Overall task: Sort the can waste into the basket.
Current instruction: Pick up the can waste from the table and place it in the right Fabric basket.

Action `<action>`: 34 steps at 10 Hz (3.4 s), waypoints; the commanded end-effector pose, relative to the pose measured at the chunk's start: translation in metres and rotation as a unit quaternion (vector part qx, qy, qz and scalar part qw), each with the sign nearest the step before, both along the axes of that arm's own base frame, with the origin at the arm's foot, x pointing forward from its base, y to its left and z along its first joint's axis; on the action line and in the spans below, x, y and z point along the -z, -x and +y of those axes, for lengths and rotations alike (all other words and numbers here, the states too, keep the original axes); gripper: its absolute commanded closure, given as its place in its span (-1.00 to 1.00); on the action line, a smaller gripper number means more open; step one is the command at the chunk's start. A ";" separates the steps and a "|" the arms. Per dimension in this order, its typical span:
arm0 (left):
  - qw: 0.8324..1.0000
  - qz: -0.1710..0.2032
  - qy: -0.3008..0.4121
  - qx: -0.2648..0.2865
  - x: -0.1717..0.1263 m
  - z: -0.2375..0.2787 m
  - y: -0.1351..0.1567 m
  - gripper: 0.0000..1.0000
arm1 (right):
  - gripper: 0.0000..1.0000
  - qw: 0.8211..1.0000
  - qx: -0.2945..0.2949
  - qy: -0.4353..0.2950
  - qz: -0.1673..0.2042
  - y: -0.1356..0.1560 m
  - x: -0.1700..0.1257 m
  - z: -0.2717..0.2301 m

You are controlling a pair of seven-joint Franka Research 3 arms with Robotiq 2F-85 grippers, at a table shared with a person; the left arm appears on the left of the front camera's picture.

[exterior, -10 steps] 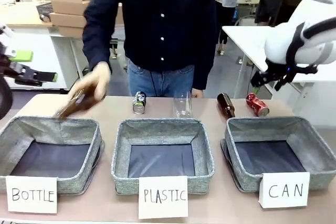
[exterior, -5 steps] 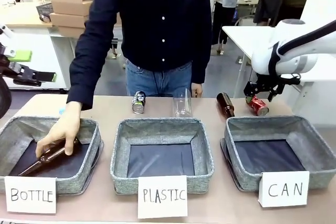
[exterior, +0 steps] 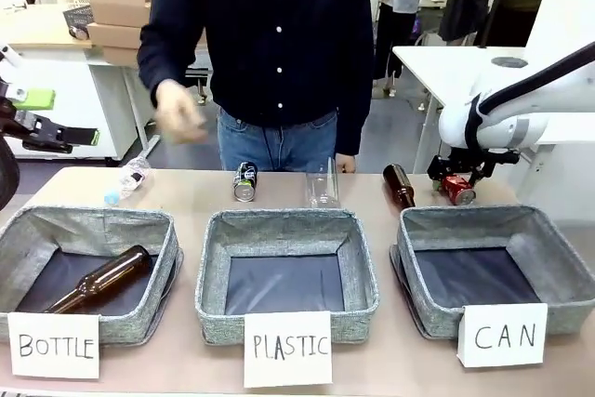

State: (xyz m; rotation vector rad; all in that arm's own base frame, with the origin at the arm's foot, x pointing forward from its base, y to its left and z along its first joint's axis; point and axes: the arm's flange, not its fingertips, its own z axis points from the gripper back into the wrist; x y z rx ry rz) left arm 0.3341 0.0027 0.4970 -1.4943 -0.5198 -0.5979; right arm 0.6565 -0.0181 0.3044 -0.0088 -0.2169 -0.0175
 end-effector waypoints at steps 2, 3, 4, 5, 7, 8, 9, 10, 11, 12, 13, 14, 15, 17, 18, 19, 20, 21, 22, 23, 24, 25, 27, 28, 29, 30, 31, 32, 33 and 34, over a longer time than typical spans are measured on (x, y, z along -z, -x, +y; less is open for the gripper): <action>1.000 -0.012 0.011 0.000 -0.002 -0.003 -0.001 -1.00 | -1.00 1.000 -0.019 -0.014 -0.015 -0.003 -0.006 -0.002; 1.000 -0.012 0.011 0.000 -0.002 -0.003 -0.001 -1.00 | -1.00 1.000 -0.018 -0.018 -0.008 -0.003 -0.006 -0.002; 1.000 -0.012 0.011 0.000 -0.002 -0.003 -0.001 -1.00 | 0.19 1.000 -0.018 -0.020 -0.009 -0.002 -0.007 -0.002; 1.000 -0.012 0.011 0.000 -0.002 -0.003 -0.001 -1.00 | 0.20 1.000 -0.020 -0.017 -0.009 -0.002 -0.006 -0.001; 1.000 -0.012 0.011 0.000 -0.002 -0.003 -0.001 -1.00 | 0.29 0.999 -0.026 -0.019 -0.014 -0.002 -0.006 0.000; 1.000 -0.012 0.011 0.000 -0.002 -0.003 -0.001 -1.00 | 1.00 0.999 -0.030 -0.019 -0.014 -0.001 -0.006 0.002; 1.000 -0.012 0.011 0.000 -0.002 -0.003 -0.001 -1.00 | 1.00 0.999 -0.032 -0.020 -0.013 -0.001 -0.005 0.002; 1.000 -0.012 0.011 0.000 -0.002 -0.003 -0.001 -1.00 | 1.00 0.999 -0.033 -0.021 -0.012 -0.001 -0.005 0.002; 1.000 -0.012 0.011 0.000 -0.002 -0.003 -0.001 -1.00 | 1.00 0.999 -0.032 -0.022 -0.011 -0.001 -0.004 0.003; 1.000 -0.012 0.011 0.000 -0.002 -0.003 -0.001 -1.00 | 1.00 0.999 -0.027 -0.022 -0.011 -0.001 -0.004 0.002; 1.000 -0.012 0.011 0.000 -0.002 -0.003 -0.001 -1.00 | 1.00 0.999 -0.025 -0.022 -0.011 0.000 -0.003 0.002; 1.000 -0.012 0.011 0.000 -0.002 -0.003 -0.001 -1.00 | 1.00 0.999 -0.024 -0.021 -0.013 0.000 -0.004 0.002; 1.000 -0.012 0.011 0.000 -0.002 -0.003 -0.001 -1.00 | 1.00 0.999 -0.024 -0.021 -0.015 0.003 -0.009 0.003; 1.000 -0.012 0.011 0.000 -0.002 -0.003 -0.001 -1.00 | 1.00 0.996 -0.026 -0.040 -0.069 0.046 -0.078 0.007; 1.000 -0.012 0.011 0.000 -0.002 -0.003 -0.001 -1.00 | 1.00 0.993 -0.054 -0.069 -0.084 0.085 -0.128 0.006; 1.000 -0.012 0.011 0.000 -0.002 -0.003 -0.001 -1.00 | 1.00 0.990 -0.089 -0.083 -0.064 0.118 -0.159 0.002; 1.000 -0.012 0.011 0.000 -0.002 -0.003 -0.001 -1.00 | 1.00 0.986 -0.135 -0.092 -0.039 0.151 -0.179 -0.005; 1.000 -0.012 0.011 0.000 -0.002 -0.003 -0.001 -1.00 | 1.00 0.977 -0.185 -0.098 -0.040 0.188 -0.194 -0.012; 1.000 -0.012 0.011 0.000 -0.002 -0.003 -0.001 -1.00 | 1.00 0.965 -0.243 -0.089 -0.039 0.218 -0.199 -0.014; 1.000 -0.012 0.011 0.000 -0.002 -0.003 -0.001 -1.00 | 1.00 0.950 -0.304 -0.061 -0.024 0.242 -0.196 -0.011; 1.000 -0.012 0.011 0.000 -0.002 -0.003 -0.001 -1.00 | 1.00 0.932 -0.358 -0.039 -0.034 0.258 -0.190 -0.005; 1.000 -0.012 0.011 0.000 -0.002 -0.003 -0.001 -1.00 | 1.00 0.914 -0.402 -0.037 -0.041 0.269 -0.186 0.000; 1.000 -0.012 0.011 0.000 -0.002 -0.003 -0.001 -1.00 | 1.00 0.908 -0.415 -0.045 -0.042 0.269 -0.185 0.001; 1.000 -0.012 0.011 0.000 -0.002 -0.003 -0.001 -1.00 | 1.00 0.908 -0.416 -0.045 -0.039 0.266 -0.184 0.002; 1.000 -0.012 0.011 0.000 -0.002 -0.003 -0.001 -1.00 | 1.00 0.906 -0.419 -0.047 -0.033 0.262 -0.184 0.001; 1.000 -0.012 0.011 0.000 -0.002 -0.003 -0.001 -1.00 | 1.00 0.906 -0.420 -0.050 -0.032 0.260 -0.184 0.000; 1.000 -0.012 0.011 0.000 -0.002 -0.003 -0.001 -1.00 | 1.00 0.904 -0.423 -0.051 -0.032 0.260 -0.184 0.001; 1.000 -0.012 0.011 0.000 -0.002 -0.003 -0.001 -1.00 | -1.00 0.904 -0.422 -0.053 -0.032 0.260 -0.184 0.001; 1.000 -0.012 0.011 0.000 -0.002 -0.003 -0.001 -1.00 | -1.00 0.906 -0.420 -0.051 -0.031 0.261 -0.183 0.001; 1.000 -0.012 0.011 0.000 -0.002 -0.003 -0.001 -1.00 | -1.00 0.906 -0.420 -0.051 -0.031 0.261 -0.183 0.000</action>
